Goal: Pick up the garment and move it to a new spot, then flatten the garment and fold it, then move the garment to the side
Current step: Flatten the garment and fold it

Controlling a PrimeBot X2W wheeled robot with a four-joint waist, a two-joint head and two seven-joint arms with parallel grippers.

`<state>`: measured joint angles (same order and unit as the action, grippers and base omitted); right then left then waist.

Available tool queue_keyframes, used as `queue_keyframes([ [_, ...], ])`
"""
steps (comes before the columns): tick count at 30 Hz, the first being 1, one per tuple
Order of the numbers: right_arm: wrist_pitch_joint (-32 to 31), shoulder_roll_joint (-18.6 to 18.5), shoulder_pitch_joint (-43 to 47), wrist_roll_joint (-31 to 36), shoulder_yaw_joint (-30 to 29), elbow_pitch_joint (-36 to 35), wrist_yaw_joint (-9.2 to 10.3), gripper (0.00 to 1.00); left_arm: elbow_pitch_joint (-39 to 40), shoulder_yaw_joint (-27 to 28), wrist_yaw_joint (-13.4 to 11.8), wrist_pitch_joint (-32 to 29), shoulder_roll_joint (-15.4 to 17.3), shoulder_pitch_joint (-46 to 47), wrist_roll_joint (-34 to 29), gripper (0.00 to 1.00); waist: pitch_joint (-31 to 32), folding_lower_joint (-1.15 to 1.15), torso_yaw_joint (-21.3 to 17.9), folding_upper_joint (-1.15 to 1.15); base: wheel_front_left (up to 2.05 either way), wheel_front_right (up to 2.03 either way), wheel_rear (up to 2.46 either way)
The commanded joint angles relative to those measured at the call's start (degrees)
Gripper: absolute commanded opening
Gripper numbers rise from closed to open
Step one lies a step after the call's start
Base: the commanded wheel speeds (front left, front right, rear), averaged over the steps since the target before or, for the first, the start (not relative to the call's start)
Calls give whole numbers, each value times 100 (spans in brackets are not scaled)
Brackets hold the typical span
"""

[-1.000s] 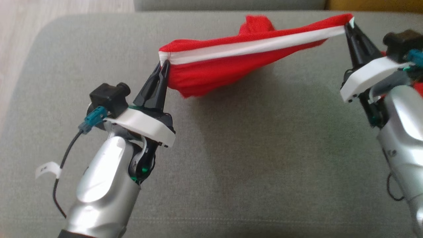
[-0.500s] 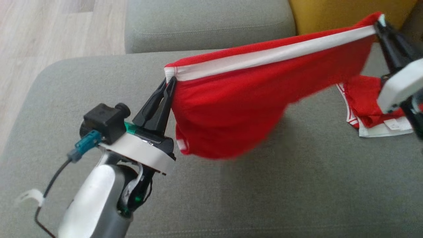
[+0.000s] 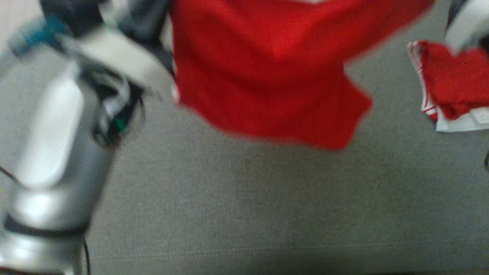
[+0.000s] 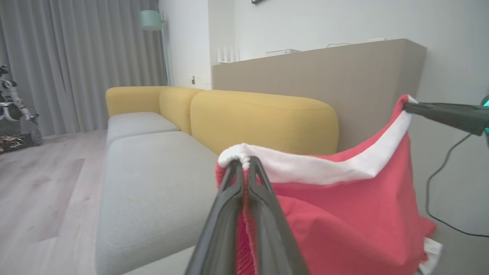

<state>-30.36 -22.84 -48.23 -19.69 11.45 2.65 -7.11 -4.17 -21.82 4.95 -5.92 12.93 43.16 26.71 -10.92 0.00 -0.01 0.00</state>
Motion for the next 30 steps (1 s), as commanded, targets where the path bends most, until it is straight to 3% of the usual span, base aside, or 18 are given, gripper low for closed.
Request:
queue_keyframes([
  [1, 198, 67, -585, 25, 79, 121, -37, 0, -81, 294, 48, 78, 266, 678, -79, 0, -761, 0, 26, 0, 0, 0, 0],
  [4, 845, 244, -1570, 282, 127, 988, -37, 0, -813, 339, 132, 401, 298, 1610, -163, 0, -1084, 0, 93, 0, 0, 0, 0],
  [5, 845, 244, -1570, 282, 127, 988, -37, 0, -813, 339, 132, 401, 298, 1610, -163, 0, -1084, 0, 93, 0, 0, 0, 0],
  [9, 2025, 665, -2614, 676, -168, 2126, -37, 0, -1734, 393, 185, 1131, 373, 2644, -358, 0, -1309, 0, 147, 0, 0, 0, 0],
  [15, 3138, 1191, -3080, 980, -301, 3413, -37, 0, -2699, 284, 225, 1888, 357, 3332, -484, 0, -1549, 0, 199, 0, 0, 0, 0],
  [23, 3725, 1361, -2428, 857, -94, 4706, -37, 0, -3323, -520, 251, 2059, 239, 2642, -158, 0, -1663, 0, 274, 0, 0, 0, 0],
  [30, 3528, 1318, -1774, 621, 728, 5652, -37, 0, -3464, -1133, 253, 2088, 251, 1519, 292, 0, -1509, 0, 363, 0, 0, 0, 0],
])
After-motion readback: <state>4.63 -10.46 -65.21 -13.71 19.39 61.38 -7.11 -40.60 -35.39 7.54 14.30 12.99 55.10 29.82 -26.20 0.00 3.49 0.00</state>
